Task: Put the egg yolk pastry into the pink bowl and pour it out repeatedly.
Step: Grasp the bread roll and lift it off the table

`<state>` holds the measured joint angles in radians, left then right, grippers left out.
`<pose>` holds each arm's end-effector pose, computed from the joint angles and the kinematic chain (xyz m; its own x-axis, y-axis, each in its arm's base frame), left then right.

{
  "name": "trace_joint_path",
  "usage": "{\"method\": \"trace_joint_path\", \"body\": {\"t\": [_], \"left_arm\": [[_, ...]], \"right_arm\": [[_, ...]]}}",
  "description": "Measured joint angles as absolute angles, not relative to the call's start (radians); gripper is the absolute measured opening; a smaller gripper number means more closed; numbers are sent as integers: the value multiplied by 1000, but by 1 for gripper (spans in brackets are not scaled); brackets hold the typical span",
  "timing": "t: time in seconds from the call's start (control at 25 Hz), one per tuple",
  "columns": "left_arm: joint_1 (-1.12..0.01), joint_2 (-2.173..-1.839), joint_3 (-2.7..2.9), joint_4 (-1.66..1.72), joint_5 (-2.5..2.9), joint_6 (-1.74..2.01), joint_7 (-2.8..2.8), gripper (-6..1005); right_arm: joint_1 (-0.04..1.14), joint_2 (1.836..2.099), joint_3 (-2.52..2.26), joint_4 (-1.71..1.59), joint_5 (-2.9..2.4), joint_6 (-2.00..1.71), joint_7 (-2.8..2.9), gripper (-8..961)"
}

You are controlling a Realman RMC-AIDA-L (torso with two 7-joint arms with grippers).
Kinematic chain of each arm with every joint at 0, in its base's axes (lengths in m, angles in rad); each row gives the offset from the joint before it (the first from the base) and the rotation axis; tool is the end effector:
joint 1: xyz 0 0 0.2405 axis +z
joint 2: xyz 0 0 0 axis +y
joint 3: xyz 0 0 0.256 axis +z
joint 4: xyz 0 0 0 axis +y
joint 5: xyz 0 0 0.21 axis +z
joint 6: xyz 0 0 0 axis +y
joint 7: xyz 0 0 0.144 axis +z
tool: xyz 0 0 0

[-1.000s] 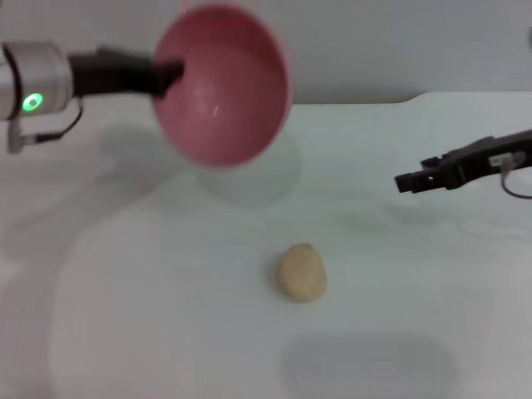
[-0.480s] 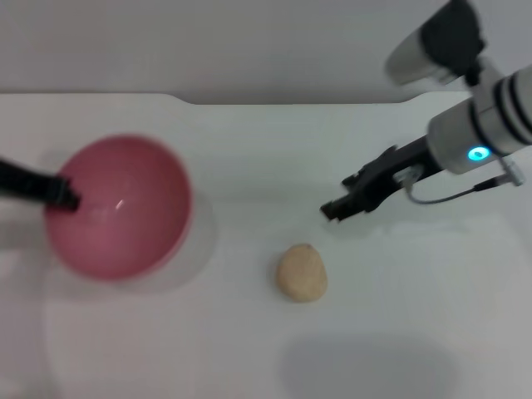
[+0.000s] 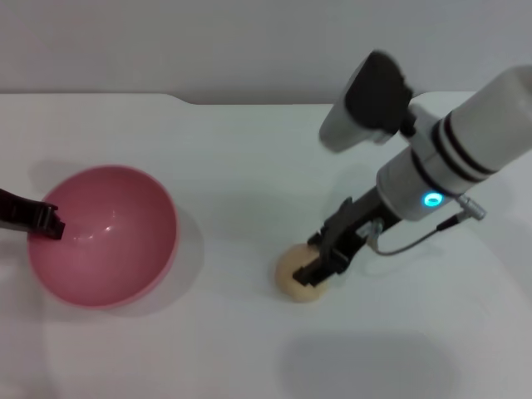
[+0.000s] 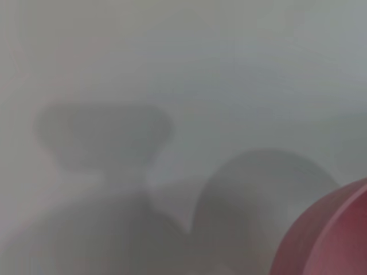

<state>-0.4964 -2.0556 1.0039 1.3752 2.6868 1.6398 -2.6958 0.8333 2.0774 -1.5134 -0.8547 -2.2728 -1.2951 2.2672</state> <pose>-0.2588 0.3430 0.0783 0.3803 0.9192 0.1019 0.8058 -0.2753 -0.5243 0.1543 0.3708 -0.0817 0.8705 -0.4448 0.2106 -0.4203 -0.8946 -0.1520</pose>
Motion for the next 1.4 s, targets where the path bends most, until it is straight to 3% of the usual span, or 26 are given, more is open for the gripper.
{"method": "trace_joint_path", "body": {"t": [0.64, 0.88, 1.4], "left_arm": [[-521, -2054, 1039, 1374, 2689, 1619, -2691, -2], [-533, -2054, 1046, 1372, 2689, 1616, -2688, -2], [-611, -2059, 1192, 1291, 2678, 1584, -2701, -2]], "right_arm": [[826, 2079, -1611, -820, -2262, -1160, 2332, 547], [814, 2076, -1588, -818, -2257, -1164, 2332, 355], [678, 2061, -1239, -1050, -2259, -1312, 2284, 106]]}}
